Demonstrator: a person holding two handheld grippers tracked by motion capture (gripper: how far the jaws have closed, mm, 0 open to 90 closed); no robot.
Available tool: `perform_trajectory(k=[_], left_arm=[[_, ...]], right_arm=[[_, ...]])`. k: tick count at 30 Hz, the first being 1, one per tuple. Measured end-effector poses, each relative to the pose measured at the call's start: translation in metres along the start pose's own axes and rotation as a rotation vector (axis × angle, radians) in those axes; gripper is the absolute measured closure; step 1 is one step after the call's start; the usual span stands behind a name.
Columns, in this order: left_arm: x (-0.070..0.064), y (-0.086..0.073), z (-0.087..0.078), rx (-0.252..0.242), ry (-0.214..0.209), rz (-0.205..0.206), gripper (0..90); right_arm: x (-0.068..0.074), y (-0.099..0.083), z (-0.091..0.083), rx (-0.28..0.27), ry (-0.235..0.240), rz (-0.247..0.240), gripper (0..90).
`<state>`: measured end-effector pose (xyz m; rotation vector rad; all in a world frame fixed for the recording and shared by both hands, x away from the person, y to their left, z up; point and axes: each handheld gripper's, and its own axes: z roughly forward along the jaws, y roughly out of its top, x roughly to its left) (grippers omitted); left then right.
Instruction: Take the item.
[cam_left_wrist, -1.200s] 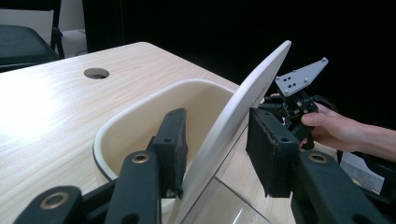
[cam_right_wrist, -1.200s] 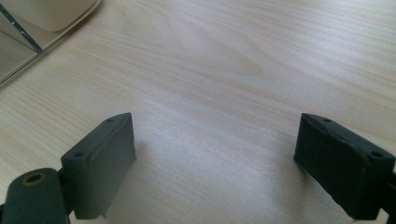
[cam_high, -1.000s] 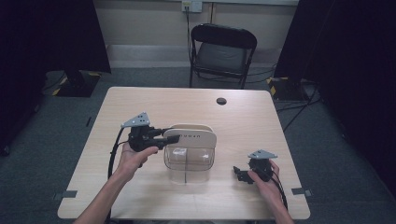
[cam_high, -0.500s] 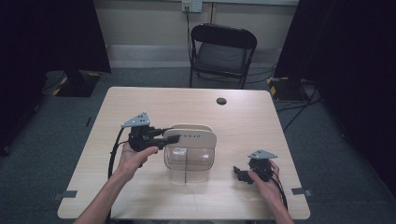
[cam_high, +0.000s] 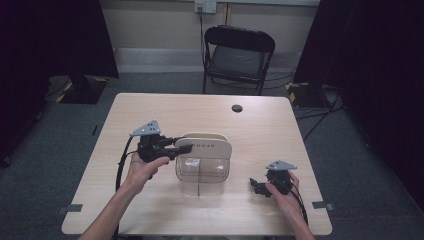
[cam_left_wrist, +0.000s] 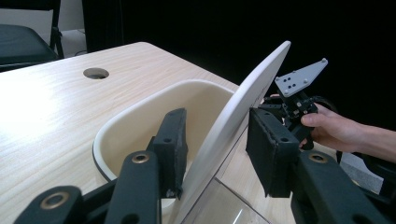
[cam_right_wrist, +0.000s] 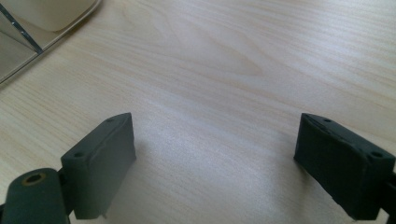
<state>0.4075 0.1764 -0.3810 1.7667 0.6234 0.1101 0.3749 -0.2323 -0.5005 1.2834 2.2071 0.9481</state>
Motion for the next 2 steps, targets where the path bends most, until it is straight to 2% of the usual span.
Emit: perform_trajectory(k=[2], left_arm=[[-0.0003, 0.0, 0.0001, -0.001, -0.001, -0.001, 58.0]], right_arm=[[-0.0002, 0.0001, 0.0001, 0.0, 0.002, -0.001, 11.4]])
